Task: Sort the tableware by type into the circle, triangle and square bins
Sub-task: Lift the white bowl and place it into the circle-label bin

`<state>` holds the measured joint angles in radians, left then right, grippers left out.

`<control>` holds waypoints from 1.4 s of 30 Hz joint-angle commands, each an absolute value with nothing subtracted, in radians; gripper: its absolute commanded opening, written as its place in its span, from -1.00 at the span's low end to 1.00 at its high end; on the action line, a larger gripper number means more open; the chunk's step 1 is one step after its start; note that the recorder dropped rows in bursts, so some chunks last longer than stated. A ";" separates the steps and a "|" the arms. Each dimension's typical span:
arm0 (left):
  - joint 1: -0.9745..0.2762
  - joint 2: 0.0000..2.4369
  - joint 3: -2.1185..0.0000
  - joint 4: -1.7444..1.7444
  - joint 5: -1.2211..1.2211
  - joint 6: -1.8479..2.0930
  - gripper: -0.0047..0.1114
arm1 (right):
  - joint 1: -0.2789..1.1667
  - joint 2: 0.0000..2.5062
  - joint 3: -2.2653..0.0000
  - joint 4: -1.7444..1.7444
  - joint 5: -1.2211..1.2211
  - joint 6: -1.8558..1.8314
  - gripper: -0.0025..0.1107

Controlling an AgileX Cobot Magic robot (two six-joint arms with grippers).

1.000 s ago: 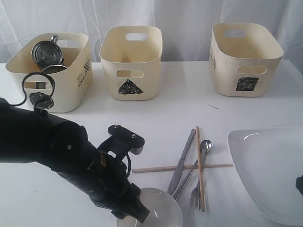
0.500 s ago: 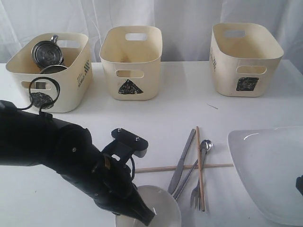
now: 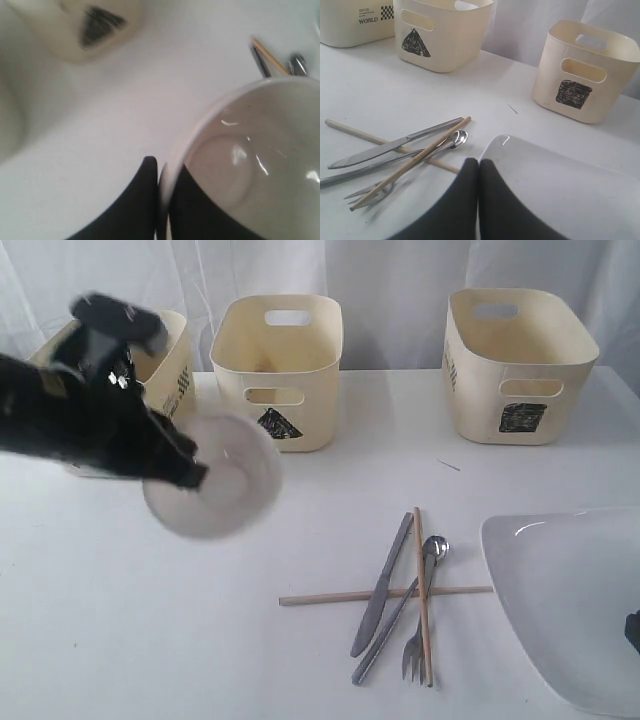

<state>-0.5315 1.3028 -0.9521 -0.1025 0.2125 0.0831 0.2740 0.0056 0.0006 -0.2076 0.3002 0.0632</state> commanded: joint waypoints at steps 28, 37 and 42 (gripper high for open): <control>-0.082 1.846 -1.501 -0.094 0.219 0.083 -0.19 | 0.278 0.000 0.000 -0.209 0.291 0.064 -0.96; -0.082 1.763 -1.496 -0.096 0.241 0.089 -0.19 | 0.278 0.000 0.000 -0.209 0.291 0.064 -0.96; -0.082 1.772 -1.496 -0.096 0.220 0.084 -0.19 | 0.278 0.000 0.000 -0.209 0.291 0.064 -0.96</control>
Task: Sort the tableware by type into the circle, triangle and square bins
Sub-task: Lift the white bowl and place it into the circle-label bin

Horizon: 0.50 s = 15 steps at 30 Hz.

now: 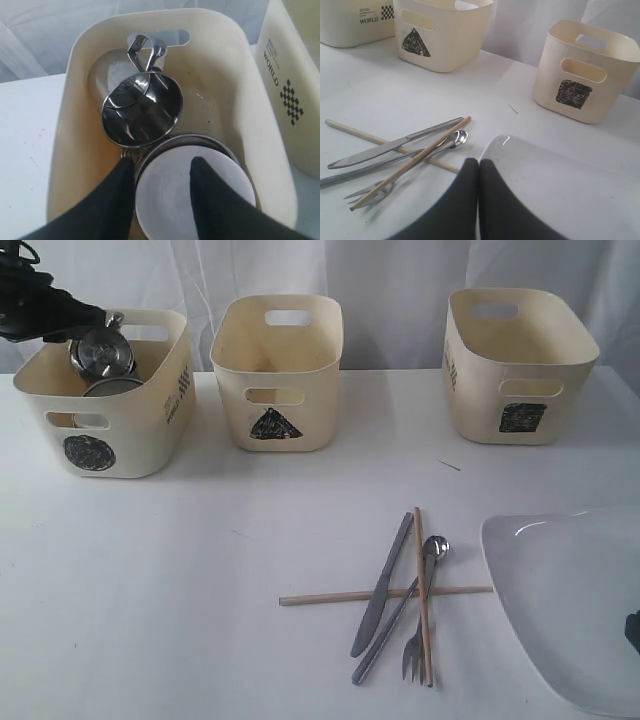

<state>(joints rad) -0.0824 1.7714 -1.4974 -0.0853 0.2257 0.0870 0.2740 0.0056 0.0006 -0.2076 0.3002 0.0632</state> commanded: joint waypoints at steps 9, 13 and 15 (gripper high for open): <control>-0.082 1.709 -1.417 -0.126 0.206 0.082 -0.42 | 0.278 0.000 0.000 -0.209 0.291 0.064 -0.96; -0.082 1.602 -1.230 -0.155 0.063 0.080 -0.78 | 0.278 0.000 0.000 -0.209 0.291 0.064 -0.96; -0.082 1.542 -1.129 -0.155 0.000 0.075 -0.92 | 0.278 0.000 0.000 -0.209 0.291 0.064 -0.96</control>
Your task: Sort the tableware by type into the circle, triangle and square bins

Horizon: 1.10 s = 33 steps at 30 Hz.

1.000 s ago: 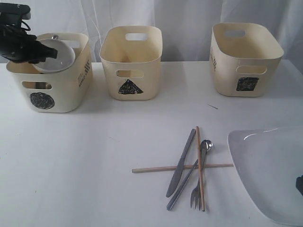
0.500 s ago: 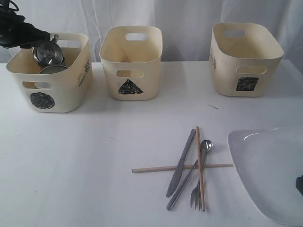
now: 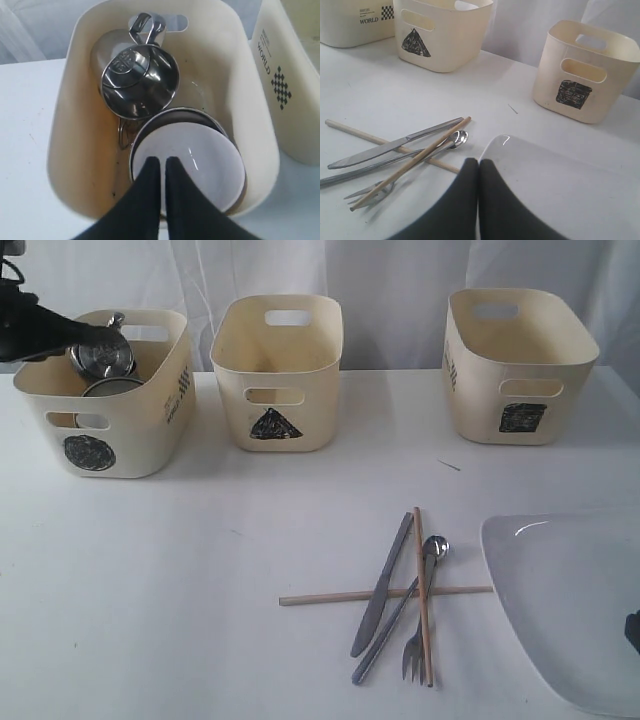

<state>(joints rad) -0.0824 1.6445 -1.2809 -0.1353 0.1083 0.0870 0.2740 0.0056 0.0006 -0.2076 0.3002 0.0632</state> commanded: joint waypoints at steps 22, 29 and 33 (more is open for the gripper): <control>-0.104 0.876 -0.494 -0.153 -0.115 -0.132 -0.92 | 0.278 0.000 0.000 -0.209 0.291 0.064 -0.96; -0.111 0.642 -0.384 -0.151 -0.093 -0.128 -0.92 | 0.278 0.000 0.000 -0.209 0.291 0.064 -0.96; -0.111 0.553 -0.378 -0.149 0.135 -0.132 -0.92 | 0.278 0.000 0.000 -0.209 0.291 0.064 -0.96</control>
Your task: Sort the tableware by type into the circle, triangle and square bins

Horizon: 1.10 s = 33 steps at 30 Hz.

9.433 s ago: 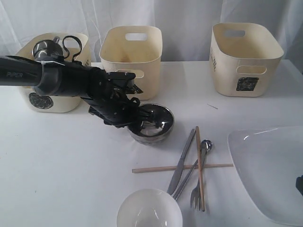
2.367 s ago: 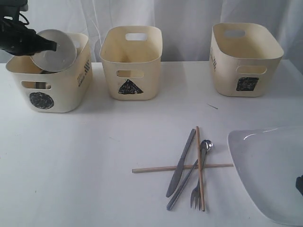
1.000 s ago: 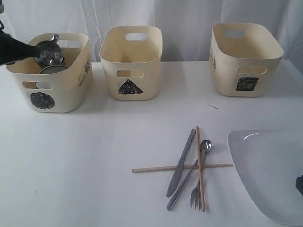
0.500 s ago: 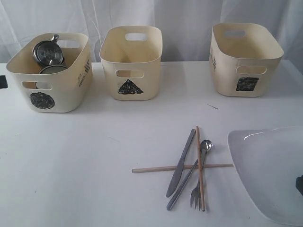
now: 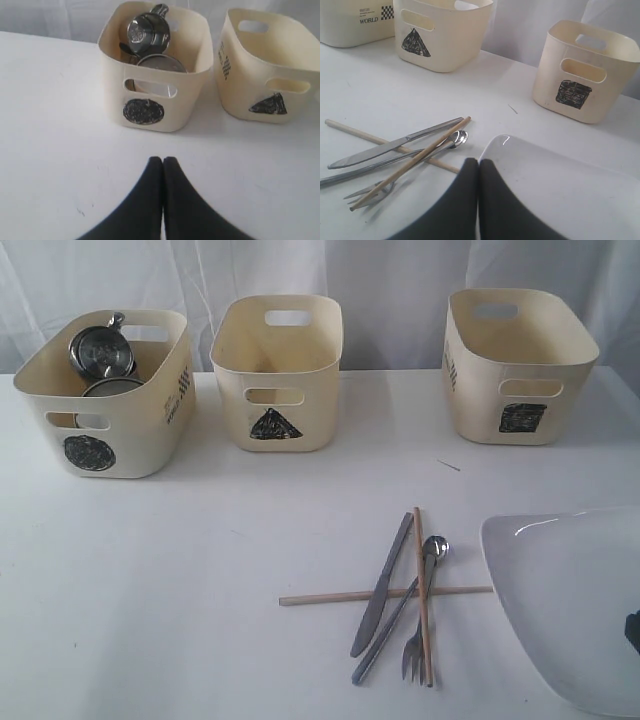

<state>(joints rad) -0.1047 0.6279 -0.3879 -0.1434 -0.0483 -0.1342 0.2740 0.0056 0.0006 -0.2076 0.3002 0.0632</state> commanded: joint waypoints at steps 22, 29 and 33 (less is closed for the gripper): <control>-0.111 0.211 -0.187 -0.147 0.174 0.139 -0.92 | 0.278 0.000 0.000 -0.209 0.291 0.064 -0.96; -0.112 0.000 -0.026 -0.147 0.040 0.130 -0.92 | 0.278 0.000 0.000 -0.209 0.291 0.064 -0.96; -0.112 0.000 0.000 -0.149 -0.025 0.121 -0.92 | 0.278 0.000 0.000 -0.209 0.291 0.064 -0.96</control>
